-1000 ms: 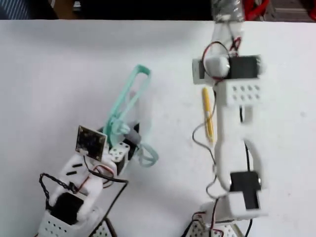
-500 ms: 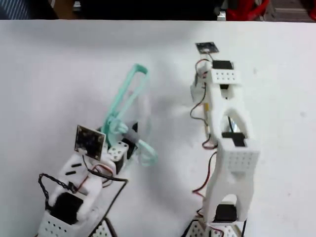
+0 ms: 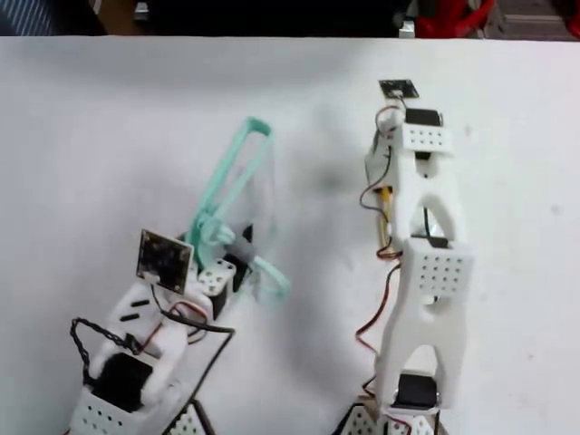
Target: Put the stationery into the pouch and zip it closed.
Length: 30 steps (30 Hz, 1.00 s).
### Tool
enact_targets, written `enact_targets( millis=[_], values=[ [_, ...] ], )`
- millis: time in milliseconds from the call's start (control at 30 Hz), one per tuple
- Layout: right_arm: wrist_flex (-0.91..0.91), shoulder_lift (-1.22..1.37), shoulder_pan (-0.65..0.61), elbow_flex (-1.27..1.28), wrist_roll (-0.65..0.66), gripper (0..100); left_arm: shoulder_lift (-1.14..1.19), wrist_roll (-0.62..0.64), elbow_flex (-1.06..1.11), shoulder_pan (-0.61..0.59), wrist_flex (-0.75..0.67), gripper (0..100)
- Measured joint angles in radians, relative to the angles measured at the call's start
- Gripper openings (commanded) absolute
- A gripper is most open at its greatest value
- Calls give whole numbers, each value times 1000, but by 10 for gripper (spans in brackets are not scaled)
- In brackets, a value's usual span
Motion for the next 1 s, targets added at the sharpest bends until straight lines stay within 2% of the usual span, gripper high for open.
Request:
enact_targets(
  millis=[300,500,833,1000],
  values=[
    [262,-292,-64,-178,0,18,0,0,0,2,0,155],
    [301,-569,-190,-178,0,18,-3,0,8,2,-2,155],
    [295,-1073,-362,184,0,18,0,0,28,0,-20,155],
    [192,-1321,-453,333,0,18,0,0,28,0,-20,155]
  ],
)
